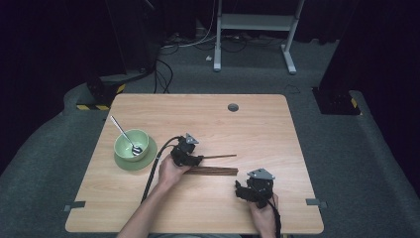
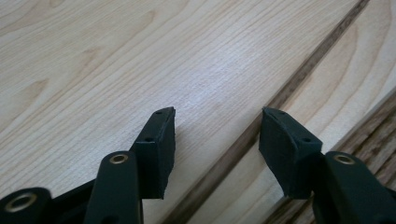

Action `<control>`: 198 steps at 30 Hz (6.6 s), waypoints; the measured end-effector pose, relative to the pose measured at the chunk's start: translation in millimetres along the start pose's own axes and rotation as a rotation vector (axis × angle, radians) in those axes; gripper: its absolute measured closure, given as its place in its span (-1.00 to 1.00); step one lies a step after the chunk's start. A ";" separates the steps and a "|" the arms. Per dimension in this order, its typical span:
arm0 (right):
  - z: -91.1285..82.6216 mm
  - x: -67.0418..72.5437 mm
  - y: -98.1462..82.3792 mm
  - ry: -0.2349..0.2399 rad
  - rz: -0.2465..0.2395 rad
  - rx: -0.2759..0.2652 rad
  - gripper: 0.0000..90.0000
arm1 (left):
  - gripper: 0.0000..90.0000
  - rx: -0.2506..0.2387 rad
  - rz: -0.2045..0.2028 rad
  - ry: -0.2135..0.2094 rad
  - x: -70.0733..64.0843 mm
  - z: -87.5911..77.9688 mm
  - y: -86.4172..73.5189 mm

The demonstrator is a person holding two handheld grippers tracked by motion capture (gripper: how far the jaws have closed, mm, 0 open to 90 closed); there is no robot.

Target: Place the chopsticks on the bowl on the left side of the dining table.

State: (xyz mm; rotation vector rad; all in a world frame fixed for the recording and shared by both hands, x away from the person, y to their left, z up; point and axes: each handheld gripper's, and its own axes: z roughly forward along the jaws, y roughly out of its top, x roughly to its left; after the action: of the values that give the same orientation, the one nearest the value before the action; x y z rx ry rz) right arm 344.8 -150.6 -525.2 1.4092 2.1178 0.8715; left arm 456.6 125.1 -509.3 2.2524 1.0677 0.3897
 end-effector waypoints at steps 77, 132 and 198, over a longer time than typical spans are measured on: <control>-0.4 0.8 -0.3 0.002 0.003 0.002 -0.62 | 0.70 0.049 0.009 0.080 28.2 -4.4 3.2; -0.5 1.0 -0.5 0.002 0.002 0.000 -0.62 | 0.83 0.001 -0.078 0.098 51.4 -22.4 -25.9; -0.5 1.1 -0.4 0.001 0.003 0.001 -0.62 | 0.85 -0.074 -0.059 0.078 55.1 -55.6 -39.6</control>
State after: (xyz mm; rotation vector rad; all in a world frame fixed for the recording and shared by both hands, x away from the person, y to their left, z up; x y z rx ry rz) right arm 343.8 -149.8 -525.2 1.4124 2.1176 0.8725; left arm 440.3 209.4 -491.4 2.1509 1.1387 0.4877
